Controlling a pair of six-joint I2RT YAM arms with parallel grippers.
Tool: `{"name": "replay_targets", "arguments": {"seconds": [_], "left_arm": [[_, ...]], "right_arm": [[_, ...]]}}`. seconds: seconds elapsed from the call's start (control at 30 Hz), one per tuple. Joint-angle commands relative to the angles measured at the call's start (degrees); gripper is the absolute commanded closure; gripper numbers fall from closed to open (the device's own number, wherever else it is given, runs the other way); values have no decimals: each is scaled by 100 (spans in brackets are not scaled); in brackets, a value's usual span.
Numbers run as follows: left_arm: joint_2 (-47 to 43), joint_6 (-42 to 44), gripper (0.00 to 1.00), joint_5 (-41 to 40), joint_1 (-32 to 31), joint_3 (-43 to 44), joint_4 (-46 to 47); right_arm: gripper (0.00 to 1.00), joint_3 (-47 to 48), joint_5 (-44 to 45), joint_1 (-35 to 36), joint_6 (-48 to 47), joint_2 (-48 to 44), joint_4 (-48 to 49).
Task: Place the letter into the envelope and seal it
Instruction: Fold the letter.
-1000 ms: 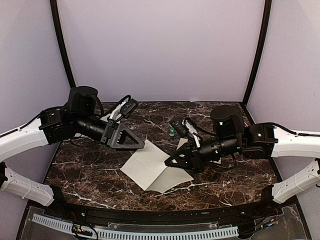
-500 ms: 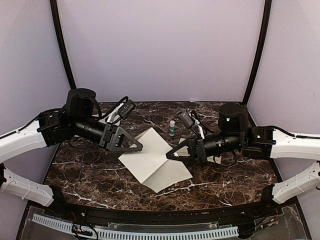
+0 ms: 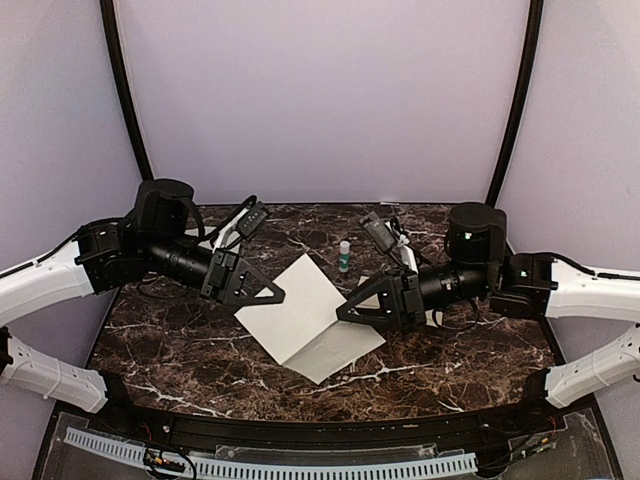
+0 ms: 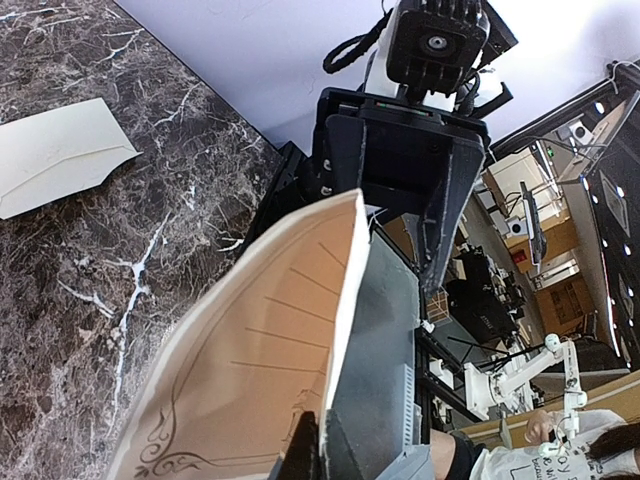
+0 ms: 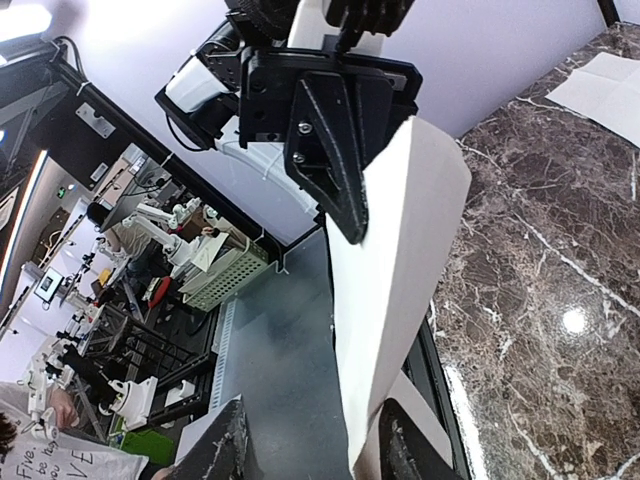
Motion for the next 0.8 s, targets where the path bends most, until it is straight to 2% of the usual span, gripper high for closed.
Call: {"name": "replay_targets", "arguments": {"seconds": [0.0,0.77], "left_arm": [[14,146,100,78,28,15,22],[293,551,100,145,30,332,-318]], "right_arm": [[57,-36,-266,-20,-34,-43,364],[61,159,-638,72,-179,545,144]]}}
